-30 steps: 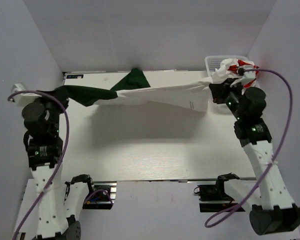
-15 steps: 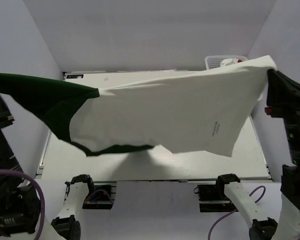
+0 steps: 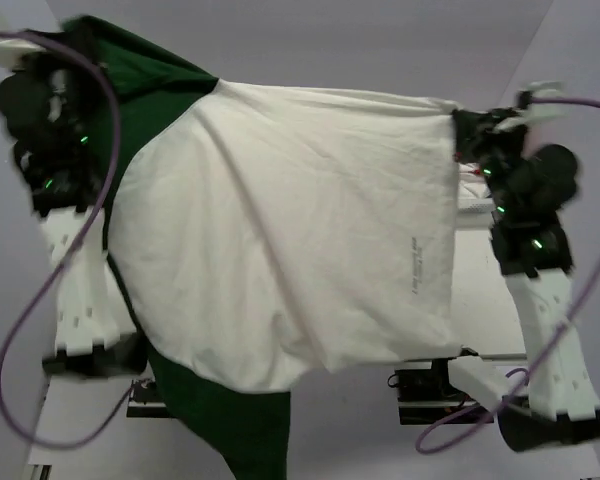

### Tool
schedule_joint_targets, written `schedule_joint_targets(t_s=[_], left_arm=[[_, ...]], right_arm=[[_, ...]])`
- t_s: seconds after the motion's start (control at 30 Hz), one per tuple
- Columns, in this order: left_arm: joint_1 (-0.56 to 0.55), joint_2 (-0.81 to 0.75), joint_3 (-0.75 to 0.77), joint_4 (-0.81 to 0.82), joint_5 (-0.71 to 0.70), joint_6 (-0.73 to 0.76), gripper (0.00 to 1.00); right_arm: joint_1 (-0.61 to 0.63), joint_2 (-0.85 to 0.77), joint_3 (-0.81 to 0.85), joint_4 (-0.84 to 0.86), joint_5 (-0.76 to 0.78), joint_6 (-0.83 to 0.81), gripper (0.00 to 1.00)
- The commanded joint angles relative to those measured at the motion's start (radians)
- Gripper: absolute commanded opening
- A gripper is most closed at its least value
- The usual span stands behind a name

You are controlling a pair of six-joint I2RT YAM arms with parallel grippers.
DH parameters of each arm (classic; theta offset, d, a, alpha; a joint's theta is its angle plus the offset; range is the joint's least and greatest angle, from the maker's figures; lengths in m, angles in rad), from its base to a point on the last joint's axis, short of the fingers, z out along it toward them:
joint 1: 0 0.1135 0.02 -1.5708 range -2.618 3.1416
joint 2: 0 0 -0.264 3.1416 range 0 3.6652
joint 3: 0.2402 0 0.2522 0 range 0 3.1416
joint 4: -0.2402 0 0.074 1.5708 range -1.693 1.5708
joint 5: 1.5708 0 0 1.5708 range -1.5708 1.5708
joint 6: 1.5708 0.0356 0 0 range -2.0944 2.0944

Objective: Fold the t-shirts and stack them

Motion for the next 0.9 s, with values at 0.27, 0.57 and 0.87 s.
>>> schedule_joint_targets(t_s=[0.27, 0.57, 0.87], left_arm=[[0.002, 0.775, -0.153, 0.136, 0.289, 0.218, 0.86], [-0.017, 1.055, 0.108, -0.098, 0.306, 0.230, 1.00], [-0.116, 0.745, -0.288, -0.176, 0.223, 0.181, 1.00]], right_arm=[[-0.013, 0.582, -0.297, 0.278, 0.069, 0.017, 0.06], [0.006, 0.864, -0.060, 0.096, -0.063, 0.010, 0.90], [0.101, 0.697, -0.348, 0.080, -0.184, 0.156, 0.90]])
